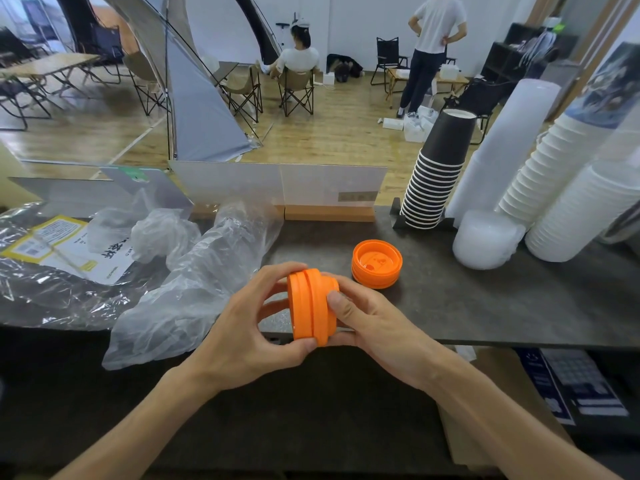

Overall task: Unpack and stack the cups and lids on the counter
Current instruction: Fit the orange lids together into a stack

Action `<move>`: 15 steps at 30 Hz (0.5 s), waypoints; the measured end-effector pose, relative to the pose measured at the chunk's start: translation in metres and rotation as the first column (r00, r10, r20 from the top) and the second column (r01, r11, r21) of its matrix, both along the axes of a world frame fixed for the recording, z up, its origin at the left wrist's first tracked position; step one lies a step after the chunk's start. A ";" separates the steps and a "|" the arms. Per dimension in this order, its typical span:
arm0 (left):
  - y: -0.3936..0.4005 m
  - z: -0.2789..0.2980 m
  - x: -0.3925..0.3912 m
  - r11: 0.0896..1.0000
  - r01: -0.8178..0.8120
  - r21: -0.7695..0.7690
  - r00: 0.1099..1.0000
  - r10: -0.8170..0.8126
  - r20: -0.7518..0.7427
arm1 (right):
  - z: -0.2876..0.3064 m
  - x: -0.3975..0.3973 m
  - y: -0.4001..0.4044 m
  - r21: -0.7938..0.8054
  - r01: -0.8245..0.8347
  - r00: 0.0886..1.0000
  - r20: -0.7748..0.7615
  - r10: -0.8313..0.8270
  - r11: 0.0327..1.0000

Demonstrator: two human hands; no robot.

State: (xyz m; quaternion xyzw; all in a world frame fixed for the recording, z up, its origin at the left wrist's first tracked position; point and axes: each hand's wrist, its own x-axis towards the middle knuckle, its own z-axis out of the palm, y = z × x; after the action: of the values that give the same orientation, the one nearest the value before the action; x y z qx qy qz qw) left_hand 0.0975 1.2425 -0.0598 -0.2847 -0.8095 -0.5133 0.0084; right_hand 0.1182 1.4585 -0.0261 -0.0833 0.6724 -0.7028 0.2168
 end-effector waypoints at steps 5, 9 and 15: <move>0.001 -0.001 0.003 0.999 -0.029 0.028 0.999 0.029 0.026 | 0.000 0.001 0.002 0.015 -0.017 0.998 -0.066 0.018 1.000; 0.004 -0.001 0.006 0.996 -0.033 0.088 0.995 0.025 0.094 | 0.001 0.003 0.004 0.004 -0.033 0.995 -0.090 0.033 0.999; -0.001 -0.001 0.003 0.971 -0.070 0.230 0.981 0.025 0.192 | -0.003 -0.003 0.007 -0.194 0.102 0.995 0.029 -0.099 0.976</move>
State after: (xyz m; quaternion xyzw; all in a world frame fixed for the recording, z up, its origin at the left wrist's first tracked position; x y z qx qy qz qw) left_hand 0.1001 1.2417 -0.0611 -0.2125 -0.7466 -0.6300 -0.0220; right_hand 0.1156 1.4651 -0.0296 -0.0633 0.6015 -0.7761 0.1782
